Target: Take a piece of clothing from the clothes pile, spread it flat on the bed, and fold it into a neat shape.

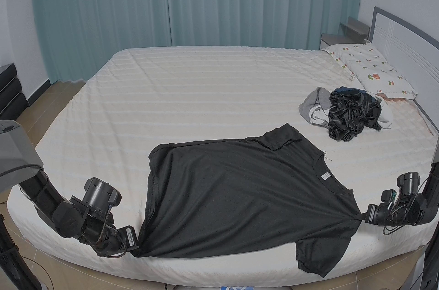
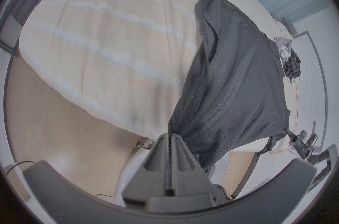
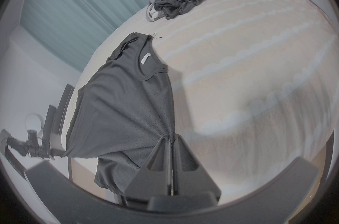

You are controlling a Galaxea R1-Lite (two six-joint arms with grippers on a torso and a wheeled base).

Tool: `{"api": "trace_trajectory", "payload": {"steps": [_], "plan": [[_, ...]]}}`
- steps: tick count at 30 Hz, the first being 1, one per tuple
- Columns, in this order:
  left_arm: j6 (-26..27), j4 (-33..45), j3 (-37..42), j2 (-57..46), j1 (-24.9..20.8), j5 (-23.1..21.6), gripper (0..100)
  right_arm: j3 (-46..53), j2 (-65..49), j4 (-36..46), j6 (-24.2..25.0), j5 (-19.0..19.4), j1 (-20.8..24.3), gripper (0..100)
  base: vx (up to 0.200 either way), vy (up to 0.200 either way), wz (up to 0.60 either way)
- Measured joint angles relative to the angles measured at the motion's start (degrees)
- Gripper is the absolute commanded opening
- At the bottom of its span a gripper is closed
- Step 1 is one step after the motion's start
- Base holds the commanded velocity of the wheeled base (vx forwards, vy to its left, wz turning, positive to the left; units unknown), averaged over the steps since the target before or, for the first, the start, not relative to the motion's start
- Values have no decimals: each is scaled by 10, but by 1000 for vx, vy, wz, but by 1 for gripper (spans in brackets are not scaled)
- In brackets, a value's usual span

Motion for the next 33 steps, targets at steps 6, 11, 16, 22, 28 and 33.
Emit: {"api": "trace_trajectory", "payload": {"steps": [6,11,16,22,28,33], "plan": [[17,6,6,0,-4,-1,0,-15,1,13,-29,7,-16,0,0,0,0],[17,5,4,11,-4,-1,0,-7,13,20,-69,8,-13,0,0,0,0],[18,4,0,23,0,2,100,9,18,21,-73,8,-2,100,0,0,0],[10,1,-12,27,10,0,100,12,17,13,-56,15,5,100,0,0,0],[-21,-26,-42,26,42,-35,100,-2,11,-7,34,25,8,100,0,0,0],[-77,-81,-61,27,60,-73,100,-17,3,-46,178,31,20,100,0,0,0]]}}
